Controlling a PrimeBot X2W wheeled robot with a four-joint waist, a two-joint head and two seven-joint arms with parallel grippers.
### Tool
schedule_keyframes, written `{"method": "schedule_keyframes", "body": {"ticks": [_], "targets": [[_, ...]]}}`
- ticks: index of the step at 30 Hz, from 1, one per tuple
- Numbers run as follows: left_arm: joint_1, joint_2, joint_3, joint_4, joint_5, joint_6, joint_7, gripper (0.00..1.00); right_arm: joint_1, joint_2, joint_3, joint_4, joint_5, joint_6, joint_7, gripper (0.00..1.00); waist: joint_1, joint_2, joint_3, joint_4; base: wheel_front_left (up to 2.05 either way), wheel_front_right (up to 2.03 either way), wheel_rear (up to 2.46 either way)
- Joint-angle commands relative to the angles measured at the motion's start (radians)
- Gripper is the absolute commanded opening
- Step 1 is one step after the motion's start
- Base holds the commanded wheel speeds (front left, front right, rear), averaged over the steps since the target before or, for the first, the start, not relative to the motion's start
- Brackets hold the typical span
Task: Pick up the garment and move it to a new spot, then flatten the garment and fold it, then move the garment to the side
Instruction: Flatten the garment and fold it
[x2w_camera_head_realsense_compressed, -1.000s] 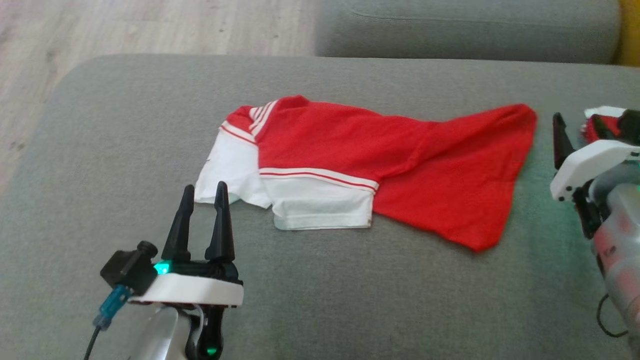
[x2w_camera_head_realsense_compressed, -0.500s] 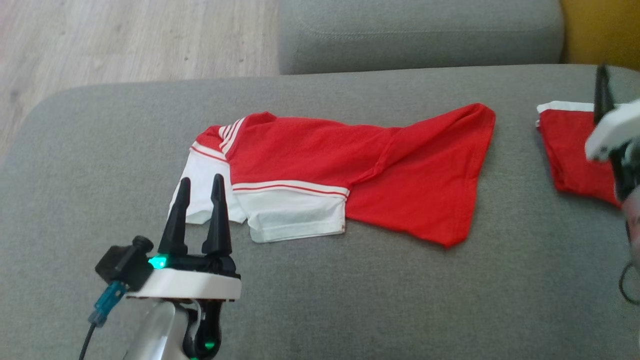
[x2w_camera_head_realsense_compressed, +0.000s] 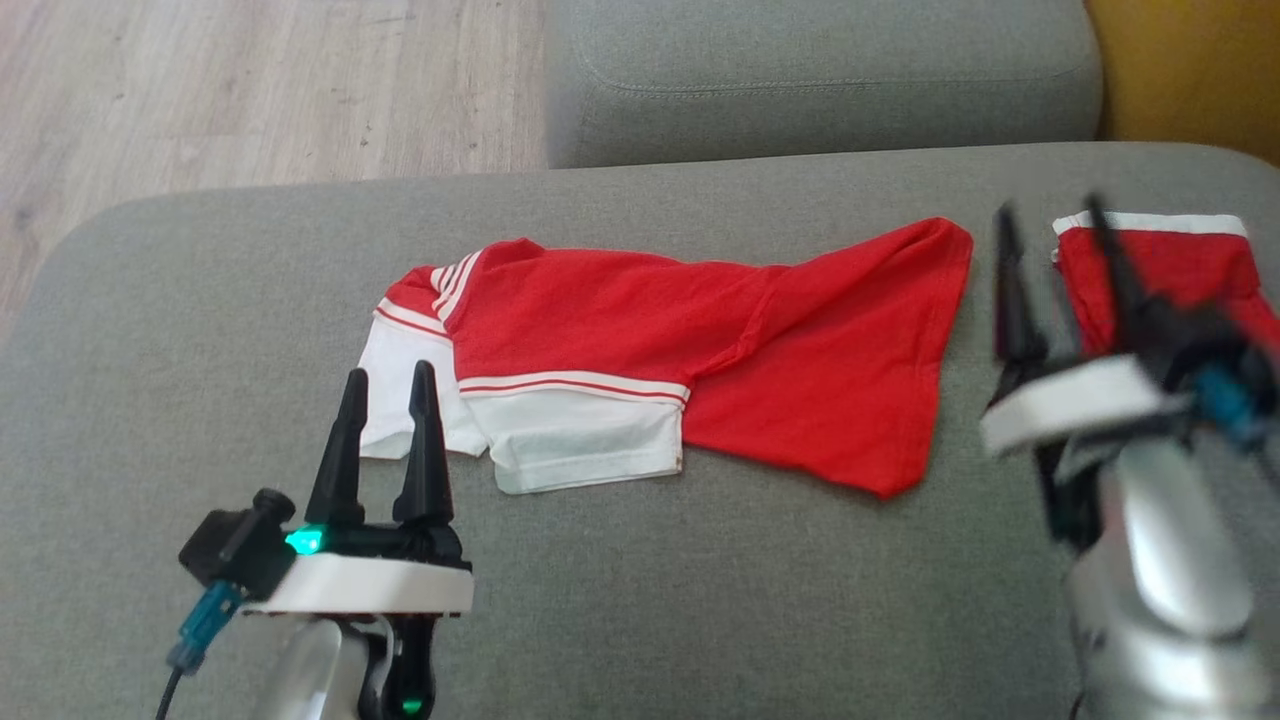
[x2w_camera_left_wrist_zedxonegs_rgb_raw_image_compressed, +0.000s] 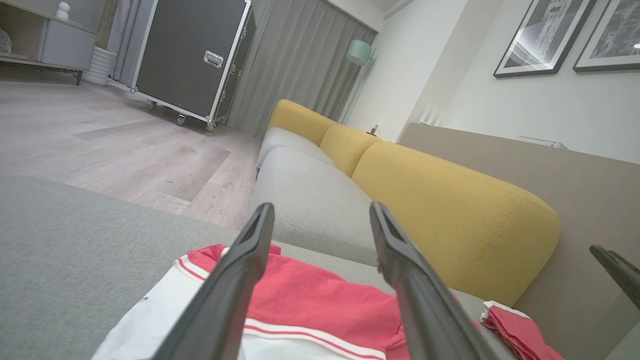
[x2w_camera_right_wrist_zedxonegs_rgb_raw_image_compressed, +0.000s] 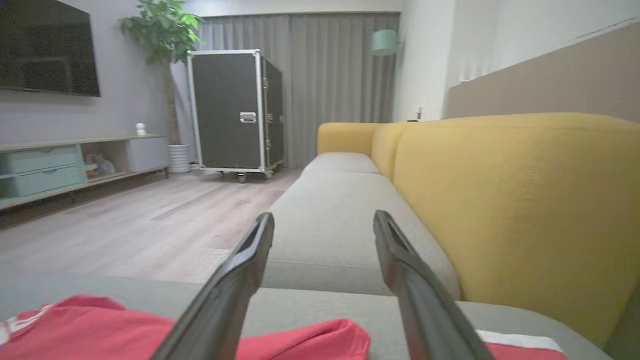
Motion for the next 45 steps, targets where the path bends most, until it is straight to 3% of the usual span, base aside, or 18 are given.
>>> {"method": "schedule_keyframes", "body": {"ticks": [1, 6, 12, 21, 29, 36, 45], "targets": [[-0.022, 0.009, 0.041, -0.033, 0.012, 0.002, -0.005, 1.0, 0.015, 0.015, 0.053, -0.075, 0.024, -0.001, -0.009, 1.0, 0.0001, 0.0, 0.0, 0.002, 0.0, 0.0, 0.0], [-0.026, 0.009, 0.031, -0.027, 0.015, 0.002, -0.005, 1.0, 0.135, 0.021, 0.125, -0.142, 0.067, -0.001, -0.009, 1.0, 0.0001, 0.0, 0.011, 0.024, 0.0, 0.0, 0.0], [-0.045, 0.008, 0.015, -0.021, 0.008, 0.002, -0.005, 1.0, 0.144, 0.021, 0.266, -0.129, 0.067, -0.001, -0.009, 1.0, 0.0001, 0.0, 0.037, 0.077, 0.0, 0.0, 0.0], [-0.079, 0.003, -0.021, 0.003, -0.007, 0.002, -0.005, 1.0, 0.009, 0.005, 0.625, 0.097, 0.097, -0.001, 0.043, 1.0, 0.0001, 0.0, 0.098, 0.175, 0.0, 0.0, 0.0], [-0.1, -0.004, -0.052, 0.016, -0.027, 0.002, -0.005, 1.0, -0.119, -0.026, 0.846, 0.337, 0.171, -0.001, 0.068, 1.0, 0.0001, 0.0, 0.127, 0.258, 0.0, 0.0, 0.0], [-0.103, -0.007, -0.045, 0.014, -0.032, 0.002, -0.005, 1.0, -0.194, -0.024, 0.95, 0.475, 0.23, -0.001, 0.053, 1.0, 0.0001, 0.0, 0.14, 0.287, 0.0, 0.0, 0.0], [-0.107, -0.008, -0.056, 0.004, -0.052, 0.002, -0.005, 1.0, -0.261, -0.008, 1.012, 0.583, 0.281, -0.001, 0.03, 1.0, 0.0001, 0.0, 0.171, 0.294, 0.0, 0.0, 0.0]]}}
